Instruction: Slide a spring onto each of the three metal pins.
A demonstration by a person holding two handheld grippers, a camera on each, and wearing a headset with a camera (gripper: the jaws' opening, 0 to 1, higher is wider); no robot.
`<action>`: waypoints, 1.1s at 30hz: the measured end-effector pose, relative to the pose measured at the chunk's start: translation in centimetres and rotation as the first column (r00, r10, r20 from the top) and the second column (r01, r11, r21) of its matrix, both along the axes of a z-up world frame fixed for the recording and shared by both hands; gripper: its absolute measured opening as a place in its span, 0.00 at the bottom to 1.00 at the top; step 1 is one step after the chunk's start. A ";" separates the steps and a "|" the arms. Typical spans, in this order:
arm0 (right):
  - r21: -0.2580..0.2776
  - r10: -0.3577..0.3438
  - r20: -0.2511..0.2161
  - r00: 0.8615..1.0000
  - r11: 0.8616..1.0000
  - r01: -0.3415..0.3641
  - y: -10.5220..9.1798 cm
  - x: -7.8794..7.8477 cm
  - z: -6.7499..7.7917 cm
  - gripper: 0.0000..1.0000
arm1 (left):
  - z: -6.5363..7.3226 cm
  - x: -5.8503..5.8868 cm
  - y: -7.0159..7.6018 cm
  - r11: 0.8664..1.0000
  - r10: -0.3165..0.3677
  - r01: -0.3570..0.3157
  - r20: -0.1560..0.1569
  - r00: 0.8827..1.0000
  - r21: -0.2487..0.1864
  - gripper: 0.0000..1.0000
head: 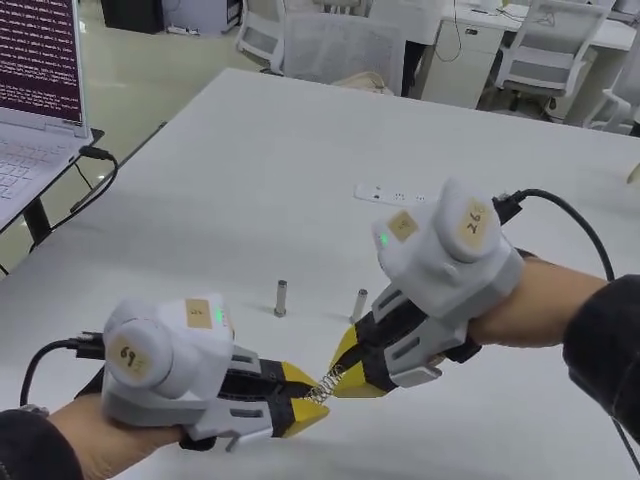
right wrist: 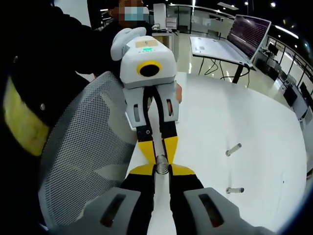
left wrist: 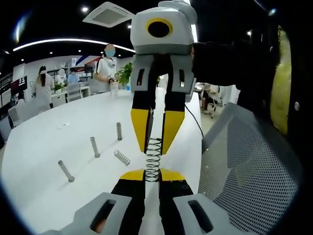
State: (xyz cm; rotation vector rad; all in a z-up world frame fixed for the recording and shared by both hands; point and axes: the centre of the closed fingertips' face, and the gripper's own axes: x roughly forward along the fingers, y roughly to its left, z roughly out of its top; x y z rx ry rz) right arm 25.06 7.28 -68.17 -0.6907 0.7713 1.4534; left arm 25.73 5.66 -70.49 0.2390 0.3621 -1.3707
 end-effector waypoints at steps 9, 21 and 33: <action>-0.022 0.009 -0.009 1.000 1.000 -0.010 0.4 0.0 0.0 0.08 | 0.0 -0.1 0.0 1.000 -0.004 0.004 0.004 1.000 0.001 0.01; -0.038 0.011 -0.030 0.999 0.999 -0.012 0.8 -0.1 -0.7 0.09 | 0.6 0.1 -0.1 1.000 0.004 -0.004 -0.001 1.000 -0.031 0.01; -0.053 0.013 -0.047 0.999 0.998 -0.016 0.7 -0.1 -1.0 0.08 | 0.5 0.1 -0.2 1.000 -0.002 0.002 0.002 1.000 -0.031 0.02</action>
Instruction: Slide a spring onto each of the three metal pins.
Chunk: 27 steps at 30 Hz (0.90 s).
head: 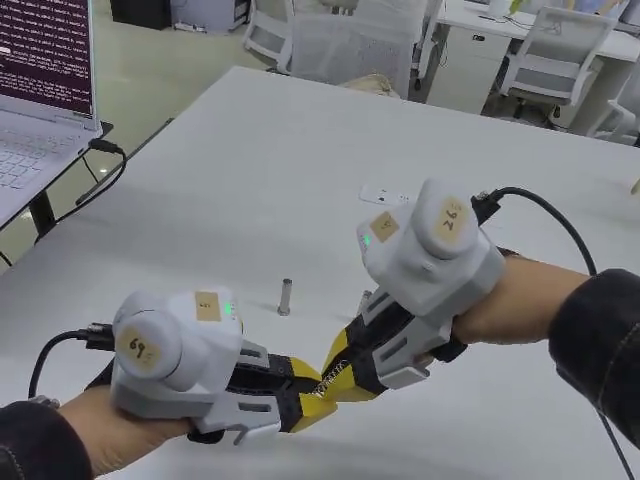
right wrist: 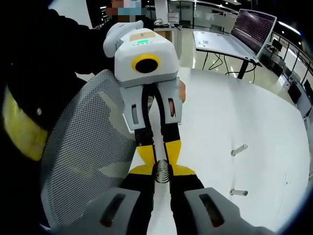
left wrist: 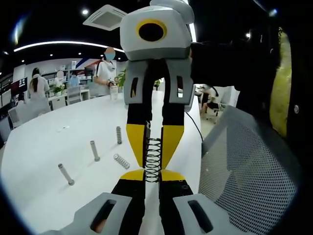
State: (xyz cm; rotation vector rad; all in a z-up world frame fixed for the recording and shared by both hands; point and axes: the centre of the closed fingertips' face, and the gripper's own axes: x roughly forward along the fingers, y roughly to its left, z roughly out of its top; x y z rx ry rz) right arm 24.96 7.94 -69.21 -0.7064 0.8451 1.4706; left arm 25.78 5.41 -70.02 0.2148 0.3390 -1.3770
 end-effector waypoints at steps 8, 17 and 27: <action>-0.018 0.002 0.008 1.000 1.000 -0.001 0.0 0.2 0.1 0.08 | 0.1 0.2 0.0 1.000 0.013 -0.013 0.001 1.000 -0.015 0.03; -0.035 0.002 0.013 1.000 0.999 -0.001 -0.4 0.4 0.0 0.08 | 0.1 0.4 0.1 0.999 0.027 -0.027 -0.010 1.000 -0.028 0.20; -0.047 -0.006 0.021 1.000 0.999 0.007 -1.0 0.7 0.0 0.08 | -0.1 0.8 0.3 0.998 0.063 -0.065 -0.043 0.997 -0.028 0.49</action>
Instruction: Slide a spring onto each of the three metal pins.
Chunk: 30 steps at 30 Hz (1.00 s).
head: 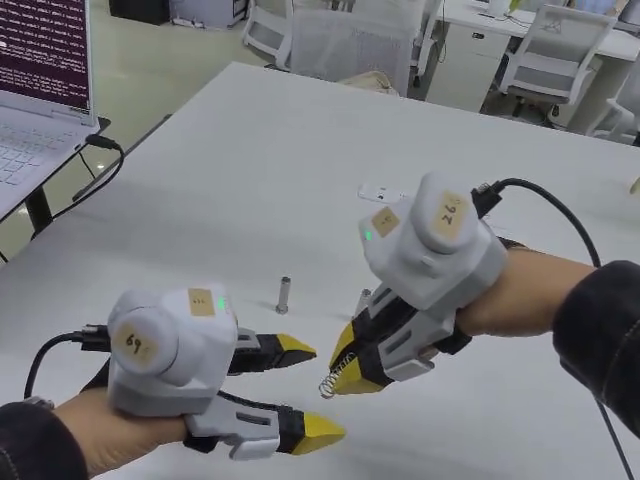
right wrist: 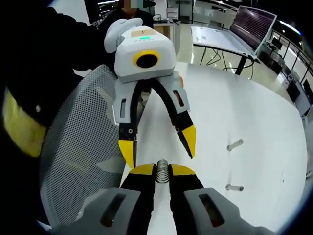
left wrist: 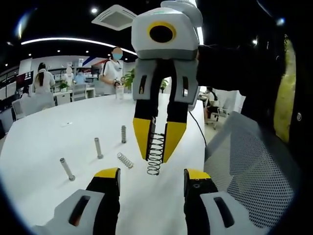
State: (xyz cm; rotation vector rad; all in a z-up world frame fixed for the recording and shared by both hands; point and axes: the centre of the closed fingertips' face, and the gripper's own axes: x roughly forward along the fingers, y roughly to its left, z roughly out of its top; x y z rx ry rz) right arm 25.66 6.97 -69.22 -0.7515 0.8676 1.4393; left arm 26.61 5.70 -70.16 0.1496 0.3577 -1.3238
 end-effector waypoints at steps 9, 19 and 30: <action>-0.006 -0.007 0.004 1.000 1.000 0.007 -0.4 0.3 0.0 0.08 | 0.2 0.9 0.3 0.999 0.051 -0.051 0.004 0.999 -0.020 0.66; -0.010 -0.028 0.007 1.000 1.000 0.028 -1.4 0.9 0.2 0.08 | -0.1 2.0 1.6 0.992 0.122 -0.122 0.000 0.993 -0.041 0.82; -0.015 -0.056 0.019 0.998 0.998 0.057 -2.4 2.2 0.8 0.08 | -0.6 2.8 2.7 0.983 0.174 -0.174 -0.008 0.985 -0.059 0.89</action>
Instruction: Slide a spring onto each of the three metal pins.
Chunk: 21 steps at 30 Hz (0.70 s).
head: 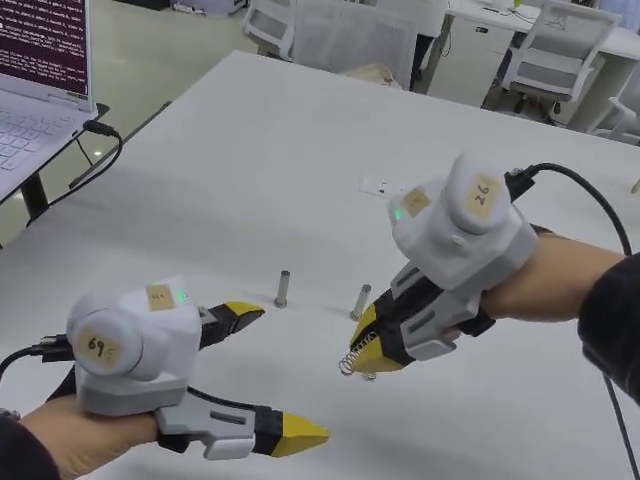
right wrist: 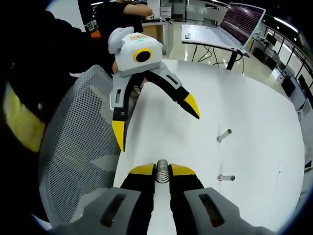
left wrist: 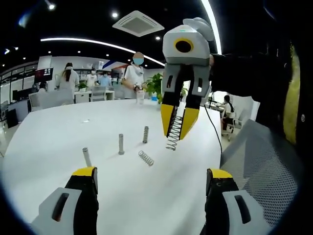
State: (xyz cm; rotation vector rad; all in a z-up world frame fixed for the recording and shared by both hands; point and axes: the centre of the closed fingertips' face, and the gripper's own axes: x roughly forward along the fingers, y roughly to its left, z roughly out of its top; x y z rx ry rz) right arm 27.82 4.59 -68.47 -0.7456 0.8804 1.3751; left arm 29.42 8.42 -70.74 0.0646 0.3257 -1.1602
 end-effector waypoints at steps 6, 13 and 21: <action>-0.011 -0.028 0.011 1.000 1.000 0.028 -1.1 1.0 0.2 0.08 | -0.9 0.5 0.8 1.000 0.026 -0.026 -0.002 1.000 0.010 0.89; -0.030 -0.065 0.031 0.997 0.997 0.066 -2.9 2.9 1.2 0.08 | -1.9 0.7 1.3 0.999 0.038 -0.038 -0.015 0.999 0.021 0.88; -0.071 -0.092 0.048 0.995 0.993 0.095 -4.8 5.2 1.9 0.08 | -2.6 0.8 1.6 0.999 0.042 -0.041 -0.025 0.999 0.034 0.86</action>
